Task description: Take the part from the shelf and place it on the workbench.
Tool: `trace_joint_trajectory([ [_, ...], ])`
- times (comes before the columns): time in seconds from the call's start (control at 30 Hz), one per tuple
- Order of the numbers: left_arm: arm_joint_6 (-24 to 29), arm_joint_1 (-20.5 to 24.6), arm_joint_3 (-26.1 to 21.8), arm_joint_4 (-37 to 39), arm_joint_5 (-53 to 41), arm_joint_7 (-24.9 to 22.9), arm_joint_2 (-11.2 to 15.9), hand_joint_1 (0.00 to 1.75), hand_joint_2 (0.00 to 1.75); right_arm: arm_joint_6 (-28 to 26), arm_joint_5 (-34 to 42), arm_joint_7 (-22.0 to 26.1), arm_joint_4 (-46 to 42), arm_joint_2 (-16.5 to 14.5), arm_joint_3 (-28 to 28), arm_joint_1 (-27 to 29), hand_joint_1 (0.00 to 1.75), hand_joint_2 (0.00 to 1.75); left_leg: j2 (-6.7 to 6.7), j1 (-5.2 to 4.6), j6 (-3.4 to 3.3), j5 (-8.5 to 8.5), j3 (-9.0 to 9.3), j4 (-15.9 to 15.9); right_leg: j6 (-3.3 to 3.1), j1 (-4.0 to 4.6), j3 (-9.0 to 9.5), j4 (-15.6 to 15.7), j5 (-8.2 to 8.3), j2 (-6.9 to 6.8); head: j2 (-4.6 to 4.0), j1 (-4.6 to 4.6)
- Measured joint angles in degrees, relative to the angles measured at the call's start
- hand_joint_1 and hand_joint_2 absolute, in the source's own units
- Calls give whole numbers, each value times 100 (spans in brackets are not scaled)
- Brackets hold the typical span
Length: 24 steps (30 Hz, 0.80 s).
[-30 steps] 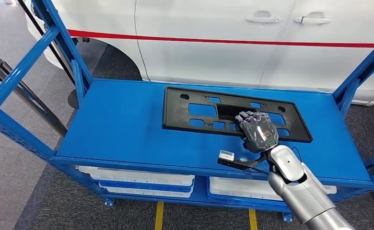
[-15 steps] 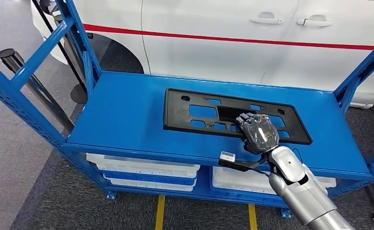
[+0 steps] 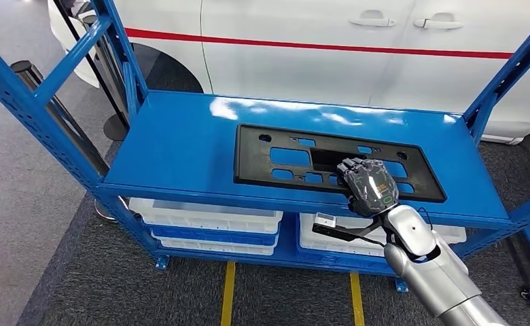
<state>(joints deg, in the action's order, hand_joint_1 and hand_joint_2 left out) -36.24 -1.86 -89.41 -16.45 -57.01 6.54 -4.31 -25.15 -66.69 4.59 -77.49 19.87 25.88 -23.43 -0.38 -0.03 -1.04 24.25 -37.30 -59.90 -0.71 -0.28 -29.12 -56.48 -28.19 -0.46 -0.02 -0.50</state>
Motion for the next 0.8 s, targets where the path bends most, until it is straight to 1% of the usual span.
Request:
trace_joint_trajectory([
  [0.03,-2,-3,0,-1,-2,-1,-2,0,0,1,0,0,-2,-1,0,-1,175,175,0,4,31,220,-64,-177,-28,-21,-51,44,85,-16,0,-1],
  [0.1,-7,-4,0,-1,-4,-1,-6,0,0,2,1,-1,-4,-2,0,0,175,175,4,43,94,770,-234,-818,-58,-30,-208,43,219,-31,1,-2],
  [0.13,-10,-3,-1,-2,-4,-1,-7,0,0,2,1,-3,-4,-2,0,3,175,175,5,64,129,928,-291,-1152,-49,-34,-306,20,279,-36,1,-2],
  [0.17,-14,-1,-1,-4,-4,0,-6,0,0,2,2,-8,-4,-2,0,5,175,175,5,85,166,949,-288,-1371,-33,-44,-410,-12,335,-41,1,-2],
  [0.2,-18,-1,-1,-8,-4,0,-4,0,0,2,3,-13,-5,-2,0,7,175,175,5,108,202,846,-200,-1416,-8,-60,-520,-55,383,-46,1,-2],
  [0.23,-21,-1,-1,-11,-4,0,-3,0,0,2,4,-17,-5,-2,0,9,175,175,6,133,237,676,-26,-1283,24,-82,-635,-112,425,-49,1,-2],
  [0.27,-23,1,-1,-14,-4,0,-2,0,0,2,5,-20,-5,-2,0,8,175,175,6,160,270,533,214,-1007,60,-103,-747,-185,460,-50,1,-2],
  [0.3,-28,7,-1,-14,-4,0,-4,0,0,1,5,-20,-8,-2,0,9,175,175,4,169,297,515,472,-656,102,-114,-855,-266,491,-50,2,-4],
  [0.33,-35,14,-1,-15,-4,1,-6,0,0,1,5,-20,-14,-1,0,11,175,175,-5,164,279,568,679,-350,144,-117,-936,-337,521,-50,2,-4],
  [0.37,-45,19,0,-19,-4,1,-8,0,0,0,5,-21,-19,0,0,11,175,175,-13,152,242,655,794,-130,188,-111,-988,-387,558,-51,1,-2],
  [0.4,-56,19,0,-24,-3,2,-9,0,0,1,6,-22,-25,2,0,9,175,175,-20,130,185,726,831,-21,228,-104,-1015,-398,607,-50,1,-2],
  [0.43,-72,14,0,-32,-3,2,-10,0,0,2,7,-24,-26,3,0,7,175,175,-20,127,104,703,794,10,265,-109,-1025,-388,654,-47,1,2],
  [0.47,-88,8,0,-41,-2,2,-13,0,0,5,7,-25,-25,4,0,4,175,175,-4,131,45,645,744,18,298,-115,-1052,-387,654,-38,0,4],
  [0.5,-104,4,-1,-50,0,1,-17,0,0,9,7,-25,-24,7,0,3,175,175,10,135,-12,571,690,26,322,-125,-1099,-445,547,-30,1,6],
  [0.53,-118,1,-1,-61,1,1,-22,0,0,12,7,-26,-23,10,0,7,175,175,25,140,-67,490,619,42,340,-133,-1165,-601,327,-23,0,8],
  [0.57,-127,0,-1,-72,2,0,-26,0,0,14,7,-26,-23,15,-1,8,175,175,35,135,-105,412,542,42,353,-134,-1247,-871,25,-15,0,9],
  [0.6,-131,-2,-1,-84,2,0,-27,0,0,16,7,-26,-23,19,-1,8,175,175,36,124,-129,336,448,42,362,-133,-1322,-1225,-275,-9,0,10],
  [0.63,-134,-3,-1,-92,3,0,-28,0,0,17,7,-28,-23,22,-1,8,175,175,39,111,-146,263,352,38,367,-131,-1370,-1578,-471,-3,-1,9],
  [0.67,-141,-5,-1,-100,3,0,-28,0,0,19,7,-30,-22,25,-2,10,175,175,40,96,-151,189,255,33,366,-126,-1360,-1837,-528,4,-1,9],
  [0.7,-155,-7,-1,-108,4,-1,-31,0,0,21,7,-32,-21,26,-2,13,175,175,40,81,-151,119,162,30,353,-119,-1265,-1927,-456,9,0,9],
  [0.73,-180,-9,-1,-120,7,-4,-38,0,0,23,7,-32,-21,28,-2,13,175,175,39,67,-148,50,74,28,324,-107,-1061,-1808,-312,14,0,9],
  [0.77,-209,-10,-1,-137,10,-8,-51,0,0,25,8,-32,-21,30,-2,6,175,175,37,58,-141,-17,2,26,277,-85,-757,-1501,-195,22,0,8],
  [0.8,-239,-12,-1,-155,15,-13,-72,0,0,26,8,-30,-26,34,-2,-9,175,175,32,42,-127,-77,-56,23,219,-51,-391,-1063,-180,28,1,9],
])
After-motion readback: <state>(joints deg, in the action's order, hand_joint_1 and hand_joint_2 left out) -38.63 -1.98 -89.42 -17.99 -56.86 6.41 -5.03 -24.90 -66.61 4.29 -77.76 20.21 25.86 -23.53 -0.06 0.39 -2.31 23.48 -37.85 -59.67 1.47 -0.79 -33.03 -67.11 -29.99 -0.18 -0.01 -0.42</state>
